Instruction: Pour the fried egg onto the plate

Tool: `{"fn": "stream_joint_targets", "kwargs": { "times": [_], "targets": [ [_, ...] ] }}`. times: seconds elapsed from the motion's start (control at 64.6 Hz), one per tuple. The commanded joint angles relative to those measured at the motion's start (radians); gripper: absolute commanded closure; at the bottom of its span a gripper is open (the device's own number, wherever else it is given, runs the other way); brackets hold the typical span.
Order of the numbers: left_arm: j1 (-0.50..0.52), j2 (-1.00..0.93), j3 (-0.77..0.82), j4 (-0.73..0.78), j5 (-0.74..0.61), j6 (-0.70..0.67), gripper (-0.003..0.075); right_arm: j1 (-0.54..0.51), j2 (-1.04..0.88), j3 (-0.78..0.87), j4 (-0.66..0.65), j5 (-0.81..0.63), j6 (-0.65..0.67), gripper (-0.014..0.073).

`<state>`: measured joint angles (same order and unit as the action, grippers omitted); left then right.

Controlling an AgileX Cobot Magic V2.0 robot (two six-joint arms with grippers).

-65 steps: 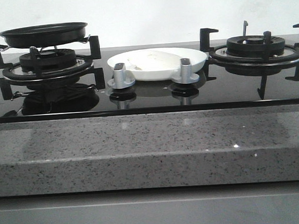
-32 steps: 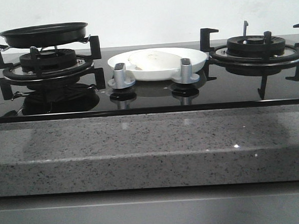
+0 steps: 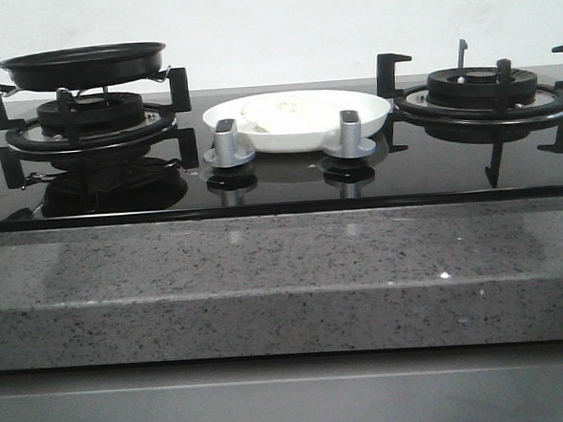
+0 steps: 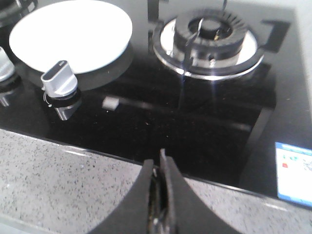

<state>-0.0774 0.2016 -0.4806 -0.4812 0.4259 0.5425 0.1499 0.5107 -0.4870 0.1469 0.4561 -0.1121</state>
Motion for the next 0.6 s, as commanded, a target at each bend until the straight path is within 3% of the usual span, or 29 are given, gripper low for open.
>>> {"fn": "stream_joint_targets", "kwargs": {
  "times": [0.0,0.186,0.589],
  "targets": [
    [-0.006,0.009,-0.024,-0.019,-0.077,-0.003,0.0739,-0.006,-0.084,0.044,-0.004,-0.123,-0.011,0.0660],
    [-0.006,0.009,-0.024,-0.019,-0.073,-0.003,0.0739,-0.006,-0.222,0.122,-0.004,-0.137,-0.011,0.0660],
    [-0.006,0.009,-0.024,-0.019,-0.073,-0.003,0.0739,-0.006,-0.233,0.123,-0.003,-0.140,-0.011,0.0660]
  ]
}}
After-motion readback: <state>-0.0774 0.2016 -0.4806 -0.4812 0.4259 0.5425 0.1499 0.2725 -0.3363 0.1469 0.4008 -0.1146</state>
